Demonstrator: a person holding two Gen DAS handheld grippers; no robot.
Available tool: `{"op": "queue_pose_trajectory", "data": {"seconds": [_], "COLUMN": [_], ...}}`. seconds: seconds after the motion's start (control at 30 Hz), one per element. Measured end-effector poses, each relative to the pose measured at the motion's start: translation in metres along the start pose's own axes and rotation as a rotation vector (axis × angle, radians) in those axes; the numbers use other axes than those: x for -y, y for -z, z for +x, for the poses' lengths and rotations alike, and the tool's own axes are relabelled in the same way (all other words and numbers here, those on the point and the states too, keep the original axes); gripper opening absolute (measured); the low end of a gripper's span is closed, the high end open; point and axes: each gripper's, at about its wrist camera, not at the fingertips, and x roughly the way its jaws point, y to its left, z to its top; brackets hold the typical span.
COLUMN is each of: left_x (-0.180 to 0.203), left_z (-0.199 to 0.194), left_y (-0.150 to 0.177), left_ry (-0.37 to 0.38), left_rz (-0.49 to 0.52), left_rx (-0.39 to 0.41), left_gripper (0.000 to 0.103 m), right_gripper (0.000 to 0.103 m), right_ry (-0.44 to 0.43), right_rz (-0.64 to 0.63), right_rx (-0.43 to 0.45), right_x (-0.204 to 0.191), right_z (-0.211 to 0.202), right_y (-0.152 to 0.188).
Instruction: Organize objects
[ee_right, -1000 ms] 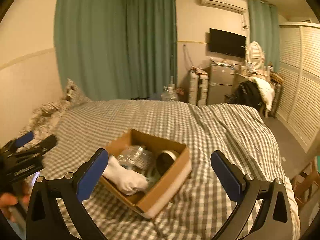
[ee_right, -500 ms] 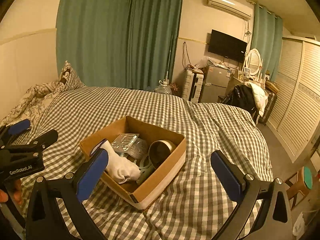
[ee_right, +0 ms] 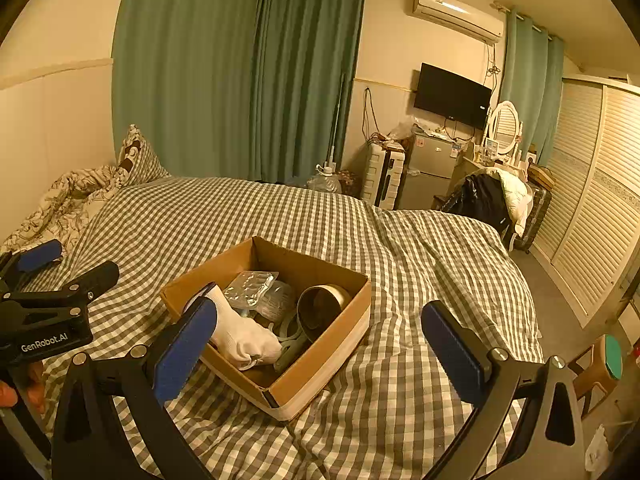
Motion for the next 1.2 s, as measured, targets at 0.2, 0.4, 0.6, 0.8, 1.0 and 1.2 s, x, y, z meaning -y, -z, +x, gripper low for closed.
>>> {"op": "queue_pose_trajectory", "data": {"seconds": [0.2,0.4,0.6,0.8,1.0,1.2], "left_x": [-0.0009,-0.004,-0.0059,-0.0055,-0.005,-0.0027], "left_z": [0.0014,0.0022,0.0017,0.0014,0.0012,0.0009], "left_y": [0.0008,0.0024,0.0032,0.0033,0.0033,0.0032], "left_ry": [-0.003,-0.009,-0.009,0.0,-0.001,0.003], "left_rz": [-0.005,-0.016,-0.017,-0.015,-0.015,-0.013], "left_rx": [-0.005,-0.006,-0.002,-0.006,-0.007,-0.01], "left_gripper": [0.103,0.103,0.103,0.103,0.103,0.103], "right_gripper": [0.103,0.103,0.103,0.103,0.103,0.103], "right_ry": [-0.009,0.002,0.014,0.029,0.03,0.029], "right_rz": [0.004,0.003,-0.002,-0.009,-0.003,0.008], "right_rx": [-0.008,-0.014,-0.025,-0.019,-0.014,-0.012], "right_x": [-0.0004,-0.0005,-0.0005,-0.0015,-0.0007,0.0008], "right_z": [-0.0001,0.0023,0.0052,0.0041,0.0027,0.0023], "right_y": [0.001,0.0027,0.0061,0.0067,0.0065,0.0061]}}
